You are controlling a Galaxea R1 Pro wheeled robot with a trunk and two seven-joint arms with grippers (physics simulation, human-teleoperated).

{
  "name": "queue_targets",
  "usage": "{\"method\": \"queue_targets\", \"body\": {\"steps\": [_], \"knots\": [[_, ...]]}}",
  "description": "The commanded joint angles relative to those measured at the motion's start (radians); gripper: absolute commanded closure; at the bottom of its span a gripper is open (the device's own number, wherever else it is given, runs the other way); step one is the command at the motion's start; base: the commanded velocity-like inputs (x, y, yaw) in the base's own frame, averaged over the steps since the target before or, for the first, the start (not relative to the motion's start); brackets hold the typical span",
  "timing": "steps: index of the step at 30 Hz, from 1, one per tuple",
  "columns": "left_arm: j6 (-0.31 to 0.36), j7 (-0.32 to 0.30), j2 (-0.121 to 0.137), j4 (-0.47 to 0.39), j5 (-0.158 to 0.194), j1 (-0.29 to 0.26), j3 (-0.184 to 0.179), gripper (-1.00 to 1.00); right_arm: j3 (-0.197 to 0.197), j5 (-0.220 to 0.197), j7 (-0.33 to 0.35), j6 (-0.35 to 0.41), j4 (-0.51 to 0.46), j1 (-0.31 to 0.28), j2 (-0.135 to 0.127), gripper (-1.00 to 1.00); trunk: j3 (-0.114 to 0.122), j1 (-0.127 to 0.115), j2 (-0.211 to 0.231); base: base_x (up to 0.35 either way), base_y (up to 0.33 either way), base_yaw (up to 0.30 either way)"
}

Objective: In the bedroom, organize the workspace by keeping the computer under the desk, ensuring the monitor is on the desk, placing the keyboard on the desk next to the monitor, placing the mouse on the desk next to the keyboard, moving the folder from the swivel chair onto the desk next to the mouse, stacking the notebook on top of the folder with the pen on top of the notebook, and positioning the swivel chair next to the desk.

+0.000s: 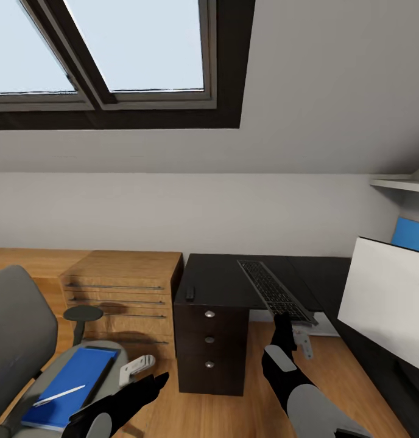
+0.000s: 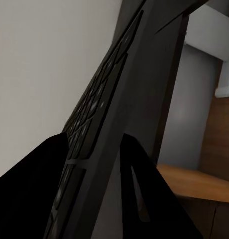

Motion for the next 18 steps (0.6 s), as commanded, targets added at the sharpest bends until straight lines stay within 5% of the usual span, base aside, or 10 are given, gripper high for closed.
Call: {"method": "queue_targets", "body": {"steps": [1,6,18], "knots": [[0.002,0.009,0.0,-0.001,0.011,0.0,-0.001,-1.0,-0.002,-0.008,0.01,-0.002,0.0,-0.001,0.001,1.0,-0.001,0.001,-0.001,0.249,0.0,0.0],[0.003,0.009,-0.001,-0.001,0.011,0.0,-0.001,-1.0,-0.002,-0.008,0.01,-0.003,0.0,-0.001,0.001,1.0,-0.001,0.001,-0.001,0.199,0.0,0.0],[0.004,0.009,-0.002,-0.001,0.013,0.0,-0.002,-1.0,-0.002,-0.007,0.01,-0.004,0.0,-0.001,0.001,1.0,-0.001,0.001,-0.001,0.013,0.0,-0.071]]}}
